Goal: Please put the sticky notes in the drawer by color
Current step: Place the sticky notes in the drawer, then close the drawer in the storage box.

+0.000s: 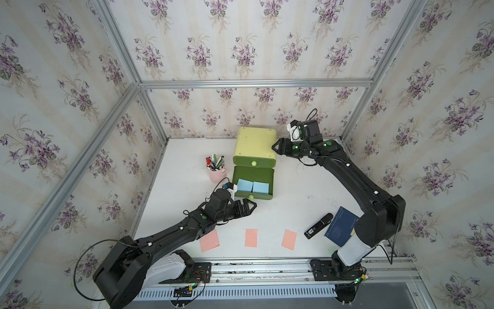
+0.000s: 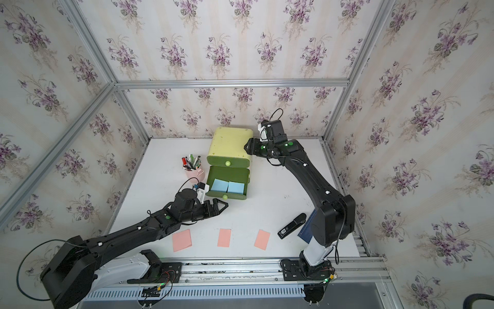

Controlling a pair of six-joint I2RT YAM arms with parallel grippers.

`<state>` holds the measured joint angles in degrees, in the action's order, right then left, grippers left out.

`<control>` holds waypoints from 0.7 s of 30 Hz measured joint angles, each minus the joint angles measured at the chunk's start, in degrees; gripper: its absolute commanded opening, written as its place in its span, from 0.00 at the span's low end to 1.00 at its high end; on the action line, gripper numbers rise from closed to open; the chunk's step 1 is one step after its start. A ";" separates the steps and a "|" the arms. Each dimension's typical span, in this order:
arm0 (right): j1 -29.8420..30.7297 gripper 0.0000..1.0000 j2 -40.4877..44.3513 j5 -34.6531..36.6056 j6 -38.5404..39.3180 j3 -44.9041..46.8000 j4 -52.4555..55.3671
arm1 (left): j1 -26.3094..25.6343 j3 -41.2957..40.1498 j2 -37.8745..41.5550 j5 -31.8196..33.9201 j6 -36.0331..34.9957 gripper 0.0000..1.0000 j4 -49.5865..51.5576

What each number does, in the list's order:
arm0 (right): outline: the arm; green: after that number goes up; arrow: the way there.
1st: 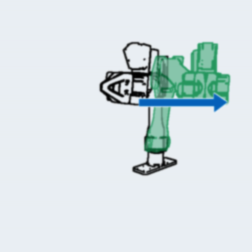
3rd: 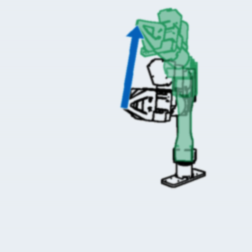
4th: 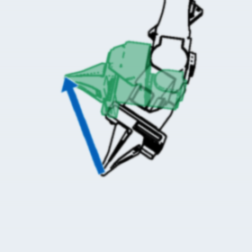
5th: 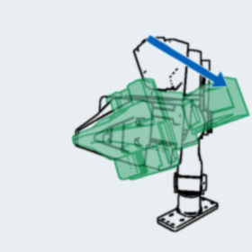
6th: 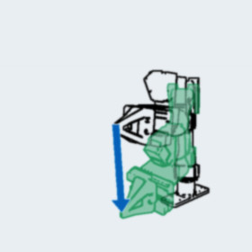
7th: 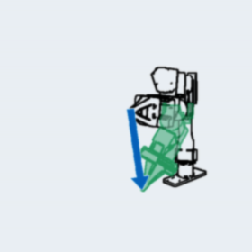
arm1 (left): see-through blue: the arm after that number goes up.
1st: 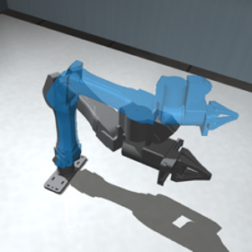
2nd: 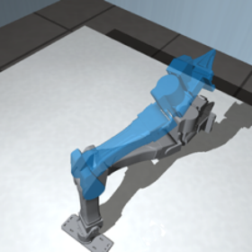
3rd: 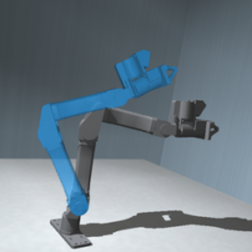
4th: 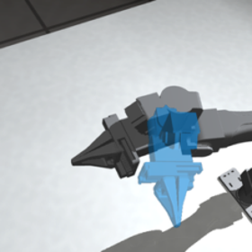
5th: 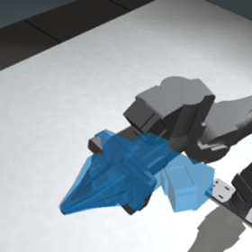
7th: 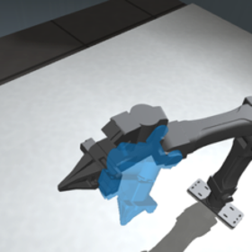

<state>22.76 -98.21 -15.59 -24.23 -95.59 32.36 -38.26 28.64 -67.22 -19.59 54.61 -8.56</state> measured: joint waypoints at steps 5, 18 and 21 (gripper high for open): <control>-2.71 0.60 -9.86 0.85 0.48 -9.42 -1.27 | -0.07 2.27 -1.70 1.77 0.13 0.87 -1.73; -5.90 0.49 -24.33 -1.77 -0.04 -26.05 -1.07 | 0.17 1.44 -0.74 4.07 1.51 0.82 -2.27; -5.75 0.47 -25.62 -3.72 -0.37 -26.12 -1.20 | 0.15 2.51 -1.05 4.07 1.46 0.82 -2.49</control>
<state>17.02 -123.83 -19.31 -24.60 -121.71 31.16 -38.11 31.16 -68.27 -15.53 56.07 -11.05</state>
